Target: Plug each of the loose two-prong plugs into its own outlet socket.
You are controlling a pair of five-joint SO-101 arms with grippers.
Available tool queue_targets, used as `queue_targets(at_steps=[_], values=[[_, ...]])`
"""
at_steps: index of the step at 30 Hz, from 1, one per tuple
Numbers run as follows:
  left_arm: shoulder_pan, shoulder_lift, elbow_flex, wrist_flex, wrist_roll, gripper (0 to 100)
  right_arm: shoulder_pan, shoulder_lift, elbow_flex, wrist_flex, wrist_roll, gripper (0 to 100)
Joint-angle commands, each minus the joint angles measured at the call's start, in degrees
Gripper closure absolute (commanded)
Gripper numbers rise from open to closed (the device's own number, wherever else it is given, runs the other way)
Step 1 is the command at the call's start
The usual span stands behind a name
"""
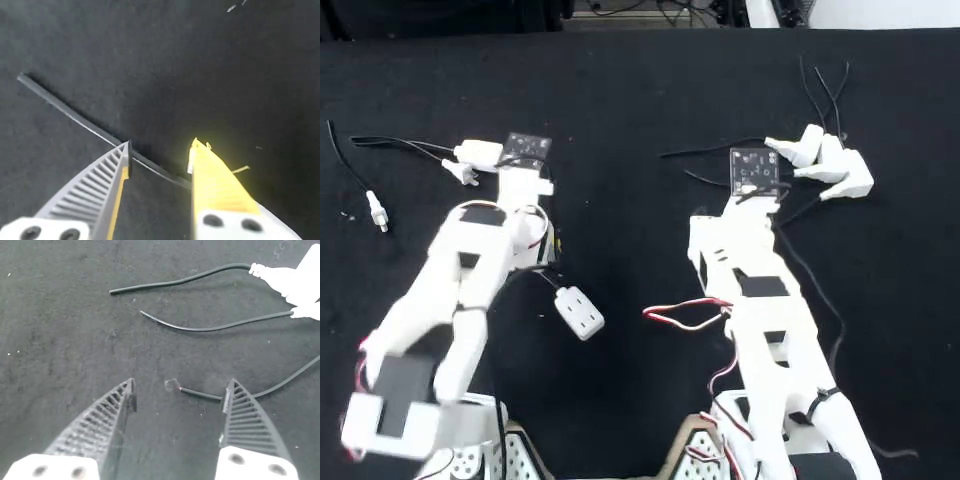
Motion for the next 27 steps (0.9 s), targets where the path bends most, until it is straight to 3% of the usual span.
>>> queue_targets(at_steps=[1, 8, 15, 23, 27], values=[[-2.42, 8.62, -7.34, -0.09, 0.62, 80, -1.58, -1.98, -3.21, -0.97, -0.35, 72.7], [-4.88, 9.67, -11.21, 12.40, 0.62, 81, -1.58, -2.15, -3.30, -0.97, -0.35, 72.7], [-5.76, 7.30, -10.51, 17.58, 0.62, 81, -1.58, -2.07, -3.30, -0.97, -0.35, 72.7], [-6.11, -8.79, -10.42, 26.02, -0.44, 81, -1.67, -1.98, -3.30, -0.97, -0.35, 72.7], [-2.68, -17.14, -7.16, 32.53, -8.53, 80, -1.67, -1.98, -3.30, -0.97, -0.35, 72.7]])
